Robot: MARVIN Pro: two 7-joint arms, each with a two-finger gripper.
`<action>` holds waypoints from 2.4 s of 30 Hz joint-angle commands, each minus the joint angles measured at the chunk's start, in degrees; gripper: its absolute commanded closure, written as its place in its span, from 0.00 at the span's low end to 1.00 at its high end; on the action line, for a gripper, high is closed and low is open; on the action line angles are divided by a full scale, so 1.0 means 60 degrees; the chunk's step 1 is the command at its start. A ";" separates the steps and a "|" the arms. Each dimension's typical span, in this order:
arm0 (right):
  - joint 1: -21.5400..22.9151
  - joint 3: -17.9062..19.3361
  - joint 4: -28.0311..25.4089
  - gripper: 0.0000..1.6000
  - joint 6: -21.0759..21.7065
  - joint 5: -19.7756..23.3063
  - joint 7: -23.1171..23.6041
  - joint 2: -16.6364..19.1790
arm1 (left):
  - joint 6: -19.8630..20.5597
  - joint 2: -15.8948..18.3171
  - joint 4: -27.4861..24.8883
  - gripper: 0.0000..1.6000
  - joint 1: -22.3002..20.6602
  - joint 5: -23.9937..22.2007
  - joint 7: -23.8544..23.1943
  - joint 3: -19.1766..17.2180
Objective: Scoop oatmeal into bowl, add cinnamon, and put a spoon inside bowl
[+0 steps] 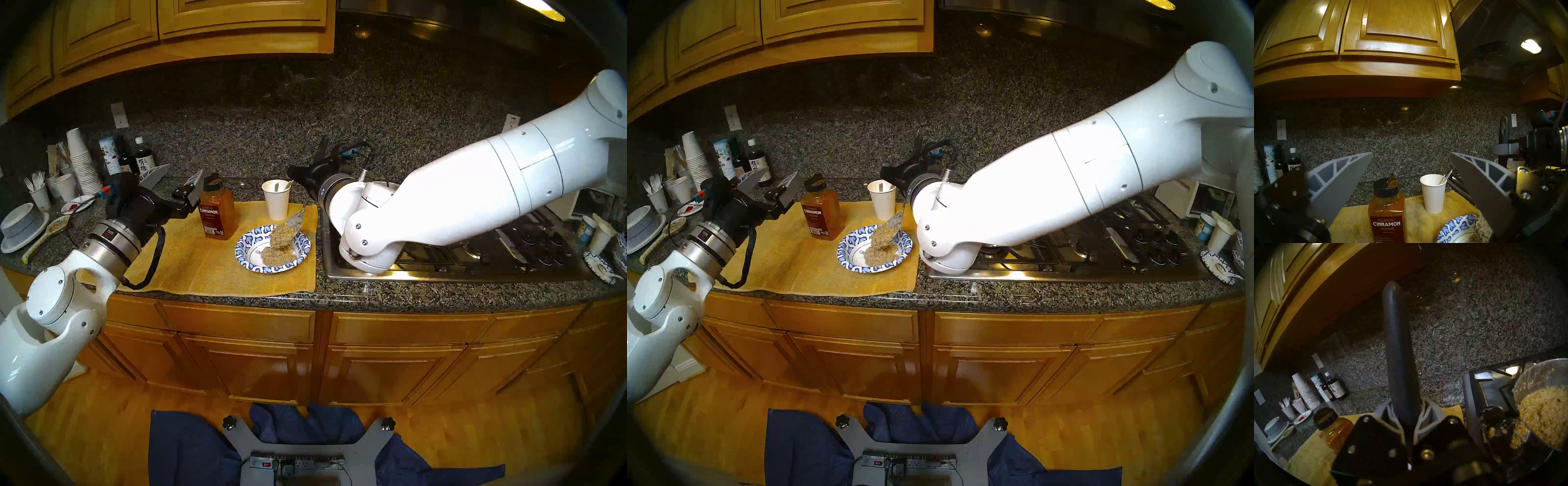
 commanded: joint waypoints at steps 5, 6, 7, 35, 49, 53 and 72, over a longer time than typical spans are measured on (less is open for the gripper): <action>0.0891 -0.0733 0.0457 1.00 -0.0286 -0.1388 -0.0182 -0.1226 | -0.0120 0.0004 -0.0117 0.00 -0.0171 0.0021 -0.0012 -0.0217; 0.0916 -0.0824 0.0481 1.00 -0.0305 -0.1494 -0.0196 -0.1313 | -0.0120 0.0005 -0.0117 0.00 -0.0171 0.0021 -0.0012 -0.0217; 0.1011 -0.1026 0.0524 1.00 -0.0288 -0.1706 -0.0250 -0.1495 | -0.0118 0.0005 -0.0116 0.00 -0.0172 0.0020 -0.0011 -0.0215; 0.1828 -0.2955 0.0718 1.00 -0.0510 -0.4548 -0.1344 -0.3755 | -0.0125 0.0001 -0.0118 0.00 -0.0169 0.0022 -0.0016 -0.0222; 0.1748 -0.3780 0.0483 1.00 -0.0510 -0.6860 -0.2609 -0.4969 | -0.0127 -0.0001 -0.0119 0.00 -0.0166 0.0022 -0.0020 -0.0227; 0.1603 -0.3971 0.0535 1.00 -0.0510 -0.7591 -0.3122 -0.5250 | -0.0128 -0.0002 -0.0119 0.00 -0.0165 0.0023 -0.0022 -0.0229; 0.1861 -0.4417 0.0924 1.00 -0.0510 -0.8369 -0.3228 -0.5099 | -0.0114 0.0007 -0.0115 0.00 -0.0172 0.0020 -0.0010 -0.0213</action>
